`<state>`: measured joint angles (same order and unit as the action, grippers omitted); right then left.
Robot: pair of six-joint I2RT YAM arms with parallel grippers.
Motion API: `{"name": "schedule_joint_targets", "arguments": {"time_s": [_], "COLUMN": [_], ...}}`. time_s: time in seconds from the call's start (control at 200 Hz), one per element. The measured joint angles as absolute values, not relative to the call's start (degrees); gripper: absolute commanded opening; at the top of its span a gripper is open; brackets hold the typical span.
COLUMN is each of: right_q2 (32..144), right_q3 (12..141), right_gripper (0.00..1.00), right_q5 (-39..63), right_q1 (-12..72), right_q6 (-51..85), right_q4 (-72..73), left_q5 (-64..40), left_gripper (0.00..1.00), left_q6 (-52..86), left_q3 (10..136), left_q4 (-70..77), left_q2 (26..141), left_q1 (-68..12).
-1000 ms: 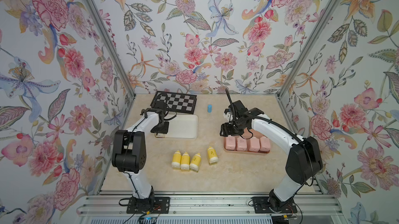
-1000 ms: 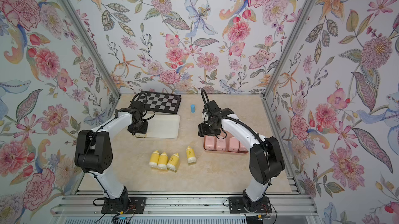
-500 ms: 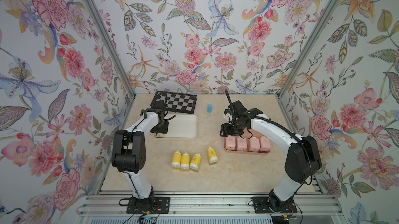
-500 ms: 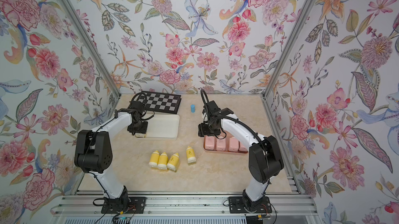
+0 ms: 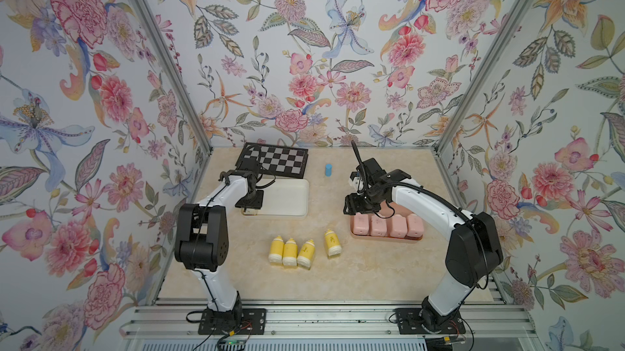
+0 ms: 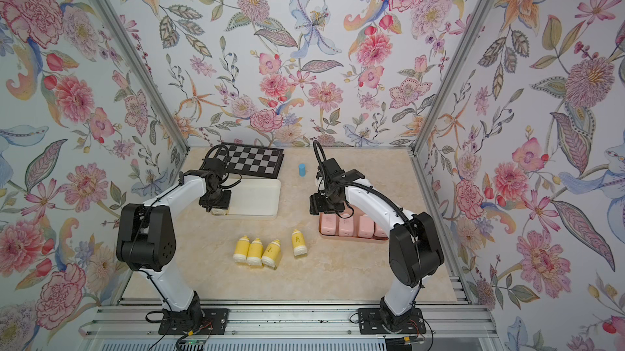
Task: Place the pencil sharpeners by color into the storage box
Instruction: Place the pencil sharpener in the storage box.
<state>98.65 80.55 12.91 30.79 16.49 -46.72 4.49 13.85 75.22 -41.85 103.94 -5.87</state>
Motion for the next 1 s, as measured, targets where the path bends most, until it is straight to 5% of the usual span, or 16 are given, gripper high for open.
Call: {"name": "schedule_joint_targets", "arguments": {"time_s": [1.001], "right_q2": [98.65], "right_q3": [80.03], "right_gripper": [0.68], "right_q5": [12.88], "right_q1": [30.79], "right_q6": [16.71], "right_q4": [-45.56], "left_q5": [6.44], "left_gripper": [0.62], "left_q6": [13.89], "left_q3": [74.37], "left_q4": [-40.60], "left_q2": [103.94], "left_q1": [-5.41]}}
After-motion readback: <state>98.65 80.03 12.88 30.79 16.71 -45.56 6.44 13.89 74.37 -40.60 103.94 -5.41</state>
